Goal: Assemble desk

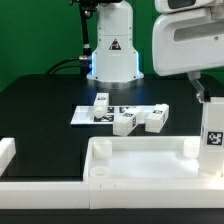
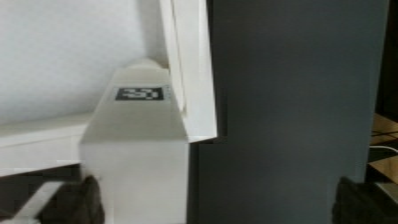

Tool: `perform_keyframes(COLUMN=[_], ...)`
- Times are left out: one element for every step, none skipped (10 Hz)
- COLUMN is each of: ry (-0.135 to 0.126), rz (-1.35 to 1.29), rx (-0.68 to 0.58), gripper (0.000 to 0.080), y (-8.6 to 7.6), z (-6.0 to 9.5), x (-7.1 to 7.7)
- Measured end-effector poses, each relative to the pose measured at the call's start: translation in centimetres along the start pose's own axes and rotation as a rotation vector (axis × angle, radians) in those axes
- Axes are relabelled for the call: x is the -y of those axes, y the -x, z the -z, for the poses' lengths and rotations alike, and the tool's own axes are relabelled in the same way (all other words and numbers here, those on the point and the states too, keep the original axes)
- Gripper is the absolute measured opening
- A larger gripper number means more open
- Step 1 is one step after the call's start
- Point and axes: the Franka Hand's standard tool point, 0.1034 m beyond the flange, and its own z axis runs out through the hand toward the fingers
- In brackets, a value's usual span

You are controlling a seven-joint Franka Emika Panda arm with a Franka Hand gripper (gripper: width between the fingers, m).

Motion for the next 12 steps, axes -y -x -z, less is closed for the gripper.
perform_keyframes(ry=[0.0, 0.0, 0.0, 0.002, 0.028, 0.066, 0.092, 0.073, 0.073, 0.073, 0.073, 0.075], rz=[0.0, 0.001, 0.001, 0.001, -0.041, -0.096, -0.096, -0.089, -0.089, -0.086, -0.085, -0.085], rx=[0.0, 0.0, 0.0, 0.004, 0.073, 0.103, 0.082, 0.058, 0.061, 0.061, 0.062, 0.065], gripper=[0.0649, 0.0649, 0.0649, 0.0649, 0.0649, 0.0649, 0.0649, 0.0649, 0.0649, 0.0649, 0.0649, 0.0649], y=[0.0, 0.0, 0.0, 0.0, 0.5, 1.1, 0.5, -0.1, 0.0, 0.0, 0.0, 0.2], z=[-0.1, -0.1, -0.1, -0.1, 0.0, -0.6, 0.0, 0.3, 0.2, 0.1, 0.1, -0.2], x=[0.0, 0.0, 0.0, -0.1, -0.8, -0.9, -0.6, -0.8, -0.8, -0.7, -0.7, -0.9])
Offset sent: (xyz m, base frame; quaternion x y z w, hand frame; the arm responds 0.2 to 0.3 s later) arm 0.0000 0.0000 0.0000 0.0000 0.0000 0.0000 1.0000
